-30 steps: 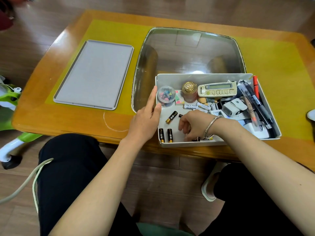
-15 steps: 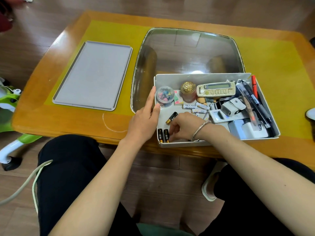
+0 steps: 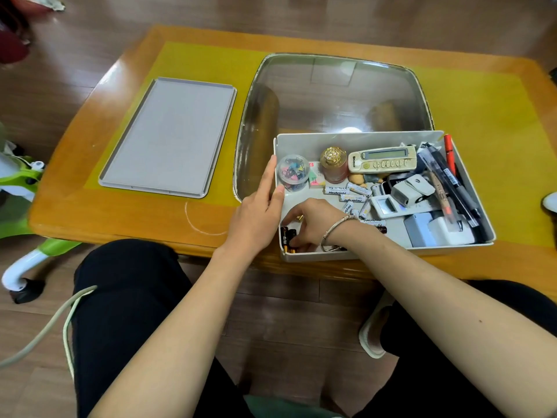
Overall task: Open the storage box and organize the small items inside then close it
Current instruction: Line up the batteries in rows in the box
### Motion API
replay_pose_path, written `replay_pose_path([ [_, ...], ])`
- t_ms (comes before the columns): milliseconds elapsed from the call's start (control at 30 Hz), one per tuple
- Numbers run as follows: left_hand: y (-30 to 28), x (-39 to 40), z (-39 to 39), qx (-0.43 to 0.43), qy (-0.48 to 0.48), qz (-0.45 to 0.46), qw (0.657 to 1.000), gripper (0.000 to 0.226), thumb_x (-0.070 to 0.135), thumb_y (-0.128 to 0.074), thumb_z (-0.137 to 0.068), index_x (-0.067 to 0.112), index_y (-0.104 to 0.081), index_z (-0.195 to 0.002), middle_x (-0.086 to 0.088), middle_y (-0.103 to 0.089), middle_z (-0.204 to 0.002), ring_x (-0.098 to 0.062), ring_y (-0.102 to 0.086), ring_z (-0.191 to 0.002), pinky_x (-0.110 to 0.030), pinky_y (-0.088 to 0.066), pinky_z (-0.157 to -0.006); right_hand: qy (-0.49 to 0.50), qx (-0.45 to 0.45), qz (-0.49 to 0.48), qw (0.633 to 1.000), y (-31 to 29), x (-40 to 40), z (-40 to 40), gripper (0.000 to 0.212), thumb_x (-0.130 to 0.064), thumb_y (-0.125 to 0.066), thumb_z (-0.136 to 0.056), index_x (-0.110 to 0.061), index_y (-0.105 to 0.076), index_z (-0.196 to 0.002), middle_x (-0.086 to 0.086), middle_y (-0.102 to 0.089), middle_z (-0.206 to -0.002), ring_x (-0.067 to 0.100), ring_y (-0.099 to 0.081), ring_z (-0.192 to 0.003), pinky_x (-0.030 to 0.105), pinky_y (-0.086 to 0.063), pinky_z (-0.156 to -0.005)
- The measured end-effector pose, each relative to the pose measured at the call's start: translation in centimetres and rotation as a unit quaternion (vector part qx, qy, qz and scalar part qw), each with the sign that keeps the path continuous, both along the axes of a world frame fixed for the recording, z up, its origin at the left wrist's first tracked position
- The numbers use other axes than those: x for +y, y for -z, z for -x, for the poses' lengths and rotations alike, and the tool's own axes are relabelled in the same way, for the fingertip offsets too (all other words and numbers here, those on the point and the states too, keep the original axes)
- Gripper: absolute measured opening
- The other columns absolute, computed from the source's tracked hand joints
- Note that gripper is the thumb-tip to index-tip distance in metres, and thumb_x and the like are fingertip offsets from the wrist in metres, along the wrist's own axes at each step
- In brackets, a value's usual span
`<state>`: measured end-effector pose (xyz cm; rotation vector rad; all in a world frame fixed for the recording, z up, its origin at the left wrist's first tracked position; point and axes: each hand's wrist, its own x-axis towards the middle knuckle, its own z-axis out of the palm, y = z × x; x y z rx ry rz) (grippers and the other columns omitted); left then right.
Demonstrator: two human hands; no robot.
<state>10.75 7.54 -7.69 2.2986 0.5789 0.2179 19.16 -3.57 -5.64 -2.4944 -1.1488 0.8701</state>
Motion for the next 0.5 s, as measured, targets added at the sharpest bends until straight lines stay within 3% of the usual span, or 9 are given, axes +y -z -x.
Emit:
replay_pose_path([
  [100,0.06,-0.03,-0.04,0.000,0.001,0.002,1.000,0.053,0.042,-0.022,-0.103,0.046,0.004,-0.149,0.006,-0.056,-0.081,-0.009,-0.054,-0.066,-0.028,-0.041,-0.050,0.024,0.030,-0.003,0.999,-0.01,-0.25,0.22,0.038,-0.016,-0.076,-0.075,-0.022,-0.069,-0.112,0.003,-0.068,-0.087,0.022,-0.065,-0.087,0.029,-0.051,-0.084],
  [233,0.25,0.02,-0.08,-0.001,-0.001,0.004,1.000,0.053,0.042,-0.023,-0.103,0.045,0.003,-0.150,0.008,-0.054,-0.076,-0.009,-0.053,-0.064,-0.026,-0.036,-0.049,-0.027,0.020,0.014,0.999,-0.36,-0.63,0.19,0.045,-0.017,-0.077,-0.074,-0.021,-0.066,-0.118,0.007,-0.071,-0.101,0.020,-0.062,-0.086,0.031,-0.051,-0.087],
  [500,0.23,0.05,-0.09,0.001,0.006,0.010,1.000,0.053,0.042,-0.023,-0.103,0.047,0.004,-0.149,0.000,-0.061,-0.091,-0.013,-0.057,-0.070,-0.034,-0.050,-0.055,-0.011,0.008,-0.004,1.000,-0.40,-0.60,0.17,0.038,-0.020,-0.078,-0.075,-0.014,-0.067,-0.111,0.006,-0.072,-0.096,0.020,-0.065,-0.089,0.030,-0.049,-0.089],
])
